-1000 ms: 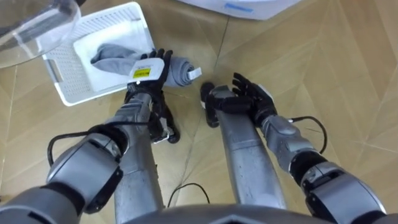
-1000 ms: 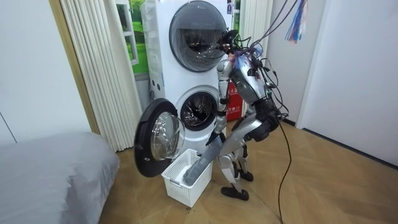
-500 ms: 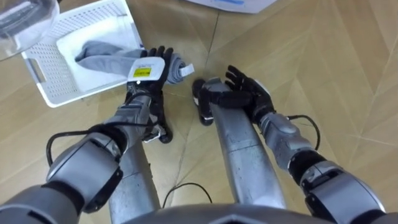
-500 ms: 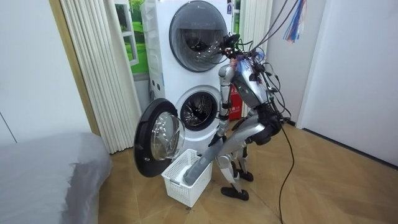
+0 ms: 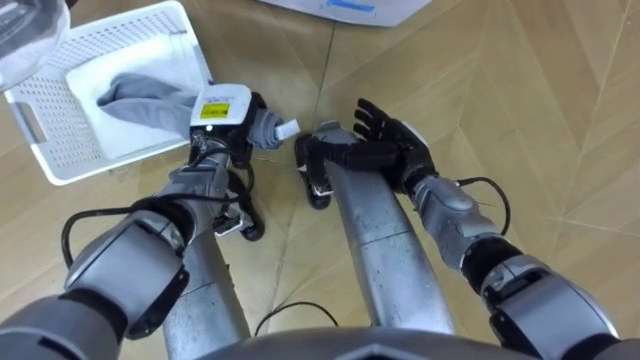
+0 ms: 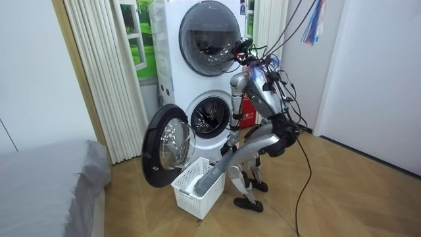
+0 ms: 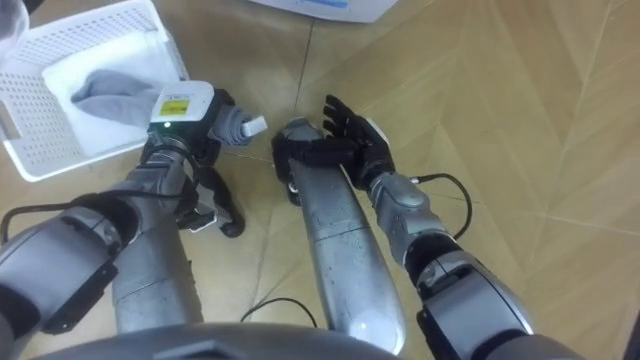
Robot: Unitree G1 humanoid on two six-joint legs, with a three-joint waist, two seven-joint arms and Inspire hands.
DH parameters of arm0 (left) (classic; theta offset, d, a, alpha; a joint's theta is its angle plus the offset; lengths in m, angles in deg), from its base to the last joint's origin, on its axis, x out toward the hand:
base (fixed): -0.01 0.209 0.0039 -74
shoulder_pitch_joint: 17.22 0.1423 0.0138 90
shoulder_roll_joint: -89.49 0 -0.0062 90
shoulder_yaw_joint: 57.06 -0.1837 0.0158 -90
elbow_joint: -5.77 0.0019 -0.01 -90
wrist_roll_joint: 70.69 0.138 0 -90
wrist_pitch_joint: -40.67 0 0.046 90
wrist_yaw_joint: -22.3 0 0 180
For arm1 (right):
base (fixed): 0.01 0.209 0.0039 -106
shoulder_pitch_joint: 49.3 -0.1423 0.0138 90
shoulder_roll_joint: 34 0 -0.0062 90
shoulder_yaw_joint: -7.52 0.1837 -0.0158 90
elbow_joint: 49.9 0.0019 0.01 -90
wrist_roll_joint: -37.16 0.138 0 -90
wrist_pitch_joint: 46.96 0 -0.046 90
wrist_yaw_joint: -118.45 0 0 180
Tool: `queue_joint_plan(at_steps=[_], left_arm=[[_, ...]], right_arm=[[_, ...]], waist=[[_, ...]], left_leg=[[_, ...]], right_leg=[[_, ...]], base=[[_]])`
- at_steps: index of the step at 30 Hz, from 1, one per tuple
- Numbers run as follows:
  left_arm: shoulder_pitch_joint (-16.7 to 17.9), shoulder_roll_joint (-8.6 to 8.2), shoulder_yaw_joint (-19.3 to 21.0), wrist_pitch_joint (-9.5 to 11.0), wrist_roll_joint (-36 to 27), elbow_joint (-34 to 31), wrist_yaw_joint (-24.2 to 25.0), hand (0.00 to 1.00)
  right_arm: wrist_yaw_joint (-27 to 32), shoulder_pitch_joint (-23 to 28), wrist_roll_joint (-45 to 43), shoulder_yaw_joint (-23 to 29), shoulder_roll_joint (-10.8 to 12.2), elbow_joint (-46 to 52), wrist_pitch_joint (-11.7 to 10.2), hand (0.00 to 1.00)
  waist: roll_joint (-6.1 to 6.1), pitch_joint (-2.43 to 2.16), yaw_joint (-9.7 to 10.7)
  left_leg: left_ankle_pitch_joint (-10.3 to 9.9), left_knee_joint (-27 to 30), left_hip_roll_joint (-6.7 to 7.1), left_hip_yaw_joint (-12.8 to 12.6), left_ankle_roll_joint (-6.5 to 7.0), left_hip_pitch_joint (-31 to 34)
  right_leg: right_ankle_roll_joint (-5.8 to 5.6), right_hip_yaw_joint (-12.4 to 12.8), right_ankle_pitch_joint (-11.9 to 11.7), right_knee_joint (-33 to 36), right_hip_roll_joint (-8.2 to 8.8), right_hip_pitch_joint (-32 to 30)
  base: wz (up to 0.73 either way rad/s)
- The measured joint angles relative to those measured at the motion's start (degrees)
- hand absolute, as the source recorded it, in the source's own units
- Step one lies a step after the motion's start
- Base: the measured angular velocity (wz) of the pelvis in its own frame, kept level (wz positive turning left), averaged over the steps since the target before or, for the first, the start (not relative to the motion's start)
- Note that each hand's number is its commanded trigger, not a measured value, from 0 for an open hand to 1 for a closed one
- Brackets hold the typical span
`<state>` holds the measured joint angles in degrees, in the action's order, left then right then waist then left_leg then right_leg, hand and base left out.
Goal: Put towel into washing machine
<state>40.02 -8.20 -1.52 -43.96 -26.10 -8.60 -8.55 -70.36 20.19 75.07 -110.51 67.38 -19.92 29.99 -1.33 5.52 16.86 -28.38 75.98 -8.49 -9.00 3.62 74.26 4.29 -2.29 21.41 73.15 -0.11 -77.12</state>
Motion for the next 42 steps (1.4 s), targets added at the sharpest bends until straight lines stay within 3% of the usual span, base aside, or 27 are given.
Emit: queue_joint_plan(at_steps=[9,13,18,21,24,28,32,36,39,42], left_arm=[[0.50,0.75,-1.22,0.06,0.03,0.01,-0.30,1.00],[1.80,1.27,-1.25,1.09,-0.11,0.12,-2.39,1.00],[4.60,-0.43,-0.99,2.37,-3.73,0.28,-5.53,1.00],[6.45,-0.94,1.39,4.82,-4.11,0.30,-7.79,1.00],[6.46,-1.08,3.98,7.48,-4.52,0.27,-10.44,1.00],[6.28,-0.98,7.94,8.94,-6.30,-0.81,-12.49,1.00],[6.35,-1.47,11.64,10.12,-13.15,-5.29,-13.47,1.00],[7.68,-2.23,11.77,11.53,-22.14,-10.39,-12.57,1.00],[9.78,-3.42,10.26,12.90,-31.05,-13.84,-8.39,1.00],[11.49,-4.28,7.98,12.92,-40.07,-16.01,-1.34,1.00]], right_arm=[[0.82,0.34,0.76,0.07,-0.03,0.08,-0.06,0.00],[1.51,1.48,3.46,0.03,-0.13,0.15,-0.07,0.00],[3.07,4.45,4.80,-0.14,-0.99,-0.21,-0.15,0.00],[4.06,6.27,4.54,-0.16,-1.11,-2.27,-1.35,0.00],[5.49,6.12,1.38,-0.08,-1.24,-5.27,-1.92,0.00],[6.76,5.83,-5.21,0.01,-1.27,-8.46,-1.86,0.00],[6.62,5.77,-10.23,0.26,-1.91,-9.62,-0.88,0.00],[5.24,5.70,-15.86,0.05,-2.01,-9.60,-0.56,0.00],[4.21,4.85,-18.77,0.05,-2.42,-9.41,0.69,0.00],[2.93,4.31,-20.67,-0.01,-2.05,-8.95,0.74,0.00]], waist=[[0.01,-0.01,0.06],[0.03,-0.01,-0.02],[0.16,-0.08,-1.98],[0.34,-0.24,-4.01],[0.45,-0.34,-5.54],[0.68,-0.51,-8.06],[1.02,-0.66,-10.60],[1.35,-0.90,-11.87],[1.61,-1.35,-12.63],[1.65,-1.45,-13.52]], left_leg=[[-0.49,1.11,0.17,0.67,0.04,0.11],[-0.50,1.06,0.23,1.00,0.00,-0.90],[-0.28,-2.18,0.28,1.07,-0.27,-6.09],[0.94,-6.98,0.40,0.85,-0.42,-10.82],[3.70,-13.40,1.70,0.44,-0.08,-15.26],[5.92,-20.58,2.38,0.29,-0.25,-21.18],[7.41,-26.13,3.34,0.12,-0.30,-25.87],[8.32,-29.49,4.39,0.16,-0.34,-28.57],[8.89,-31.41,5.21,0.37,-0.37,-30.28],[9.54,-33.23,5.41,0.41,-0.34,-32.06]], right_leg=[[-0.15,-0.28,0.37,0.64,-0.09,0.23],[0.05,-0.72,0.49,0.50,0.20,1.48],[0.10,-1.07,0.17,-3.10,0.13,6.93],[-0.12,-1.16,-1.19,-8.24,-0.17,11.92],[-0.51,-1.13,-2.95,-13.95,0.52,16.38],[-0.74,-1.75,-4.49,-20.71,0.93,22.50],[-1.06,-1.65,-5.43,-25.69,1.23,27.12],[-1.17,-1.62,-5.53,-27.94,2.00,29.62],[-1.30,-2.25,-5.58,-29.23,2.62,31.32],[-1.33,-2.63,-5.61,-30.75,2.99,33.18]], base=[[-0.01],[0.02],[-0.02],[-0.02],[0.14],[0.12],[0.05],[0.10],[0.12],[0.10]])
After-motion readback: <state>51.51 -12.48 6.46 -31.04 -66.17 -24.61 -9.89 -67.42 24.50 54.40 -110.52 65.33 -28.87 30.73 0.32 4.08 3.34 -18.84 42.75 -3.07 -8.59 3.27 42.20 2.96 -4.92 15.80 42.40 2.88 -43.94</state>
